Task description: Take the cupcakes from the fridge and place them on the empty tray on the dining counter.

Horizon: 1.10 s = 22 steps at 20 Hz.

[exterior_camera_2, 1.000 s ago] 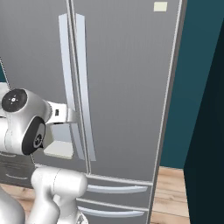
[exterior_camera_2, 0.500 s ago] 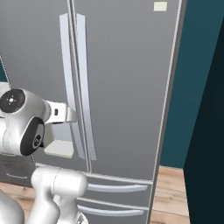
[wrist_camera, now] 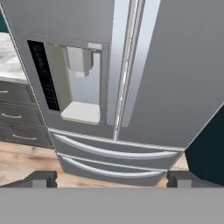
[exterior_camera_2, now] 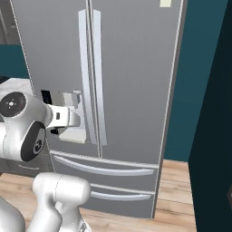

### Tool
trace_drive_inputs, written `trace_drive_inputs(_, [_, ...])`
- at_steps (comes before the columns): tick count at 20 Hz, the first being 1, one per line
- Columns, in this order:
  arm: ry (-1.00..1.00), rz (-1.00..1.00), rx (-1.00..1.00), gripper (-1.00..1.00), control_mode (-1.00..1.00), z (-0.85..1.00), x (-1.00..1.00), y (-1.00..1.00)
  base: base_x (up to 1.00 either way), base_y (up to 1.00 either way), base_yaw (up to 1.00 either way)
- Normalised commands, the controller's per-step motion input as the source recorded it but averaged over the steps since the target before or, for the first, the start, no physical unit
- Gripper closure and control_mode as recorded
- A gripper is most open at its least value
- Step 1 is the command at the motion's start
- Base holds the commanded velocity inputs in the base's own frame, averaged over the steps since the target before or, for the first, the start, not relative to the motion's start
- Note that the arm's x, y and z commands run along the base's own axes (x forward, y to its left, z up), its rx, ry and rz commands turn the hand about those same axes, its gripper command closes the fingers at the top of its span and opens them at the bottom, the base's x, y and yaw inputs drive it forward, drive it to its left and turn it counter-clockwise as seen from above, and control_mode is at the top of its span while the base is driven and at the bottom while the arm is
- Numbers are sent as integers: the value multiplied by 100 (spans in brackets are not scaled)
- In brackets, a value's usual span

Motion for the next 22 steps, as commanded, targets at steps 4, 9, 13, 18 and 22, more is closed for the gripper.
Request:
trace_drive_inputs(4, [0, 0, 0, -100, 100, 0, 0, 0, -9, 0, 0])
trace_drive_inputs(9, [-2, 0, 0, -100, -100, 3, 15, -5, 0, 0, 0])
trace_drive_inputs(13, [-10, 0, 1, -100, -100, 21, 35, -28, 0, 0, 0])
trace_drive_inputs(18, [-2, 0, 2, -100, -100, 31, 61, -16, 0, 0, 0])
trace_drive_inputs(22, [0, -1, 0, -100, -100, 35, 68, 0, 0, 0, 0])
